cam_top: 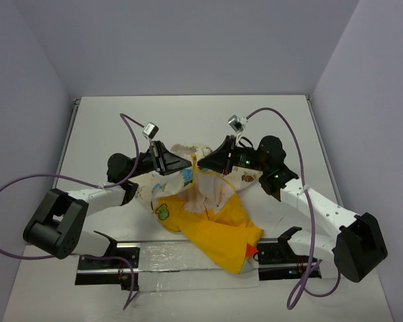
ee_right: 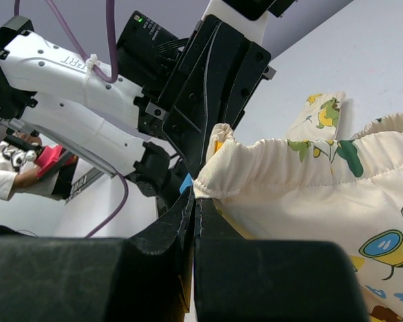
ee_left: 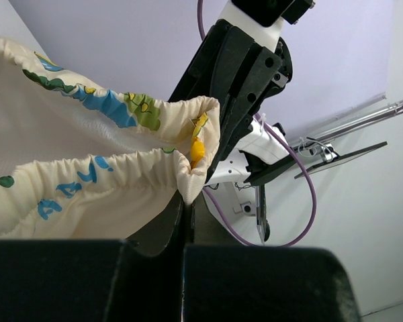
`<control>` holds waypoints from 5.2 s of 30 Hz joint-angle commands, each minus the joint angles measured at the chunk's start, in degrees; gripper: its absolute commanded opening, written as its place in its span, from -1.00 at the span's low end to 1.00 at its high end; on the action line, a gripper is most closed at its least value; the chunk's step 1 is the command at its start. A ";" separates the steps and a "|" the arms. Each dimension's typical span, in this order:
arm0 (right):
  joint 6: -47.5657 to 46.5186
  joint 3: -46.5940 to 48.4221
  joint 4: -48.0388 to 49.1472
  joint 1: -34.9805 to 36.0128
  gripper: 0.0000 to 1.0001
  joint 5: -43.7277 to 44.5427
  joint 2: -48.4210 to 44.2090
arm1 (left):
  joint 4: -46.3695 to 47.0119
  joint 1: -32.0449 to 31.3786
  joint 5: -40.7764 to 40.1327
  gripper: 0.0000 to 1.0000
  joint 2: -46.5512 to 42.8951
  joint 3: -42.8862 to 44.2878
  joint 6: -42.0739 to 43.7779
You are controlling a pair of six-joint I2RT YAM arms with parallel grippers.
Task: Zip up the jacket
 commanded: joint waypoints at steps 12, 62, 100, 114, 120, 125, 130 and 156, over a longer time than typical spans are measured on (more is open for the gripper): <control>-3.07 2.95 0.83 -1.18 -1.00 -1.93 -0.79 | 31.89 -1.56 5.38 -0.11 -1.73 -0.27 -0.11; -0.45 -1.37 3.24 -1.21 -1.00 10.75 -7.18 | -52.35 -25.96 -45.11 0.15 -30.64 10.52 27.52; -0.35 0.81 1.28 -1.21 -1.00 8.64 -8.46 | -42.08 -20.88 -42.14 -0.14 -22.16 9.52 37.33; -0.12 0.55 1.36 -1.25 -1.00 8.73 -9.21 | -46.21 -20.63 -45.13 -0.12 -22.12 10.07 39.40; 0.09 0.55 1.74 -1.21 -1.00 8.57 -9.08 | -45.64 -20.69 -45.93 0.29 -23.14 8.27 39.26; 0.10 0.73 1.80 -1.21 -1.00 7.88 -9.14 | -42.17 -20.25 -43.11 0.36 -21.14 8.25 38.82; 0.29 0.81 1.81 -1.30 -1.00 7.65 -9.58 | -39.50 -19.81 -41.40 0.22 -19.18 8.48 38.55; 2.74 0.73 4.46 -1.30 -1.00 5.65 -8.17 | -24.98 -16.86 -32.05 -0.37 -15.49 4.36 35.80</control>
